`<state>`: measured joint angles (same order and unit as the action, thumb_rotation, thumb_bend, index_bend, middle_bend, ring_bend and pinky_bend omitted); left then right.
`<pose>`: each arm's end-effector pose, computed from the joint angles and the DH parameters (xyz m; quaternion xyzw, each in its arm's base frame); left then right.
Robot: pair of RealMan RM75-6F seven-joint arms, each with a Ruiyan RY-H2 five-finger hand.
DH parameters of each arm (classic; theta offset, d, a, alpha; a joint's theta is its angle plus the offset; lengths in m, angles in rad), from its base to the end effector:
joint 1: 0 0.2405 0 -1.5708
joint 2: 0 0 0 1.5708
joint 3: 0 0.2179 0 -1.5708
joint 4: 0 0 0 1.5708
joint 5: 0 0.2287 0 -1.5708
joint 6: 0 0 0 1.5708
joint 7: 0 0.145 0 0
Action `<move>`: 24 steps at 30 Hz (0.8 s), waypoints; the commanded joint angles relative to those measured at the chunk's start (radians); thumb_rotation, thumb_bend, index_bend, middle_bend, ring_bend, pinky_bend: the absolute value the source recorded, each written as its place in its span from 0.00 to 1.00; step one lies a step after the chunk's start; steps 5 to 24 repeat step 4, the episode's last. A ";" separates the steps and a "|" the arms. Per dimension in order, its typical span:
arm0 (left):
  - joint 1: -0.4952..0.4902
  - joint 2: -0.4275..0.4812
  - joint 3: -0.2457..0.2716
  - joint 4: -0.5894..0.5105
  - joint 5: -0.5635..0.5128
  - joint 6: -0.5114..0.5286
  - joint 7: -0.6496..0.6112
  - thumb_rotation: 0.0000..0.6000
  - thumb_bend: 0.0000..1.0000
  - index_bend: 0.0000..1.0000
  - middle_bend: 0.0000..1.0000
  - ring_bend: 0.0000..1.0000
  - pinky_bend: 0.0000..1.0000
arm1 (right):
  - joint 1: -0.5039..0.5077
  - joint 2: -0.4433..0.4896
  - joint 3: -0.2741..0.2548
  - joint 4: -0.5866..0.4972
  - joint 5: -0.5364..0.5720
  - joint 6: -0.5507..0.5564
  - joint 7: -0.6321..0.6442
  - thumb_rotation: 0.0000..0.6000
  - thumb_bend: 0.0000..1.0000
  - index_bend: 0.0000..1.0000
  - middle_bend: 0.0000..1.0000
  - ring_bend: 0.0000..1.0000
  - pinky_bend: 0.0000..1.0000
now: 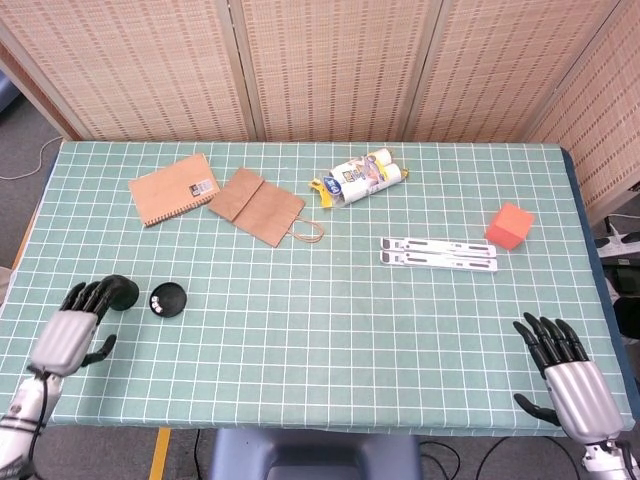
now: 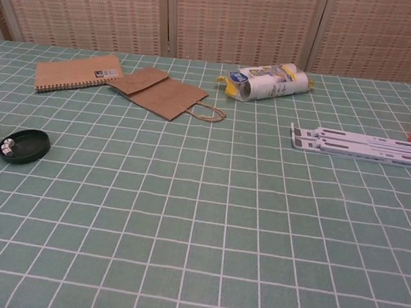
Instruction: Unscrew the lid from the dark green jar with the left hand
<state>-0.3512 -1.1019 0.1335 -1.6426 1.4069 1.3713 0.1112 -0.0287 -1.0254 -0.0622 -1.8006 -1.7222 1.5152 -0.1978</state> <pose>-0.2670 0.2092 0.0959 -0.6938 -0.3684 -0.3212 0.5290 -0.2470 -0.1218 0.1145 0.6662 -0.3635 0.3492 0.5496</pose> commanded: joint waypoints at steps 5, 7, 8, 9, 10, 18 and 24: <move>0.185 0.039 0.090 -0.042 0.182 0.178 -0.067 1.00 0.43 0.00 0.00 0.00 0.04 | 0.000 -0.018 -0.009 -0.008 -0.006 -0.008 -0.036 1.00 0.08 0.00 0.00 0.00 0.00; 0.185 0.039 0.090 -0.042 0.182 0.178 -0.067 1.00 0.43 0.00 0.00 0.00 0.04 | 0.000 -0.018 -0.009 -0.008 -0.006 -0.008 -0.036 1.00 0.08 0.00 0.00 0.00 0.00; 0.185 0.039 0.090 -0.042 0.182 0.178 -0.067 1.00 0.43 0.00 0.00 0.00 0.04 | 0.000 -0.018 -0.009 -0.008 -0.006 -0.008 -0.036 1.00 0.08 0.00 0.00 0.00 0.00; 0.185 0.039 0.090 -0.042 0.182 0.178 -0.067 1.00 0.43 0.00 0.00 0.00 0.04 | 0.000 -0.018 -0.009 -0.008 -0.006 -0.008 -0.036 1.00 0.08 0.00 0.00 0.00 0.00; 0.185 0.039 0.090 -0.042 0.182 0.178 -0.067 1.00 0.43 0.00 0.00 0.00 0.04 | 0.000 -0.018 -0.009 -0.008 -0.006 -0.008 -0.036 1.00 0.08 0.00 0.00 0.00 0.00; 0.185 0.039 0.090 -0.042 0.182 0.178 -0.067 1.00 0.43 0.00 0.00 0.00 0.04 | 0.000 -0.018 -0.009 -0.008 -0.006 -0.008 -0.036 1.00 0.08 0.00 0.00 0.00 0.00; 0.185 0.039 0.090 -0.042 0.182 0.178 -0.067 1.00 0.43 0.00 0.00 0.00 0.04 | 0.000 -0.018 -0.009 -0.008 -0.006 -0.008 -0.036 1.00 0.08 0.00 0.00 0.00 0.00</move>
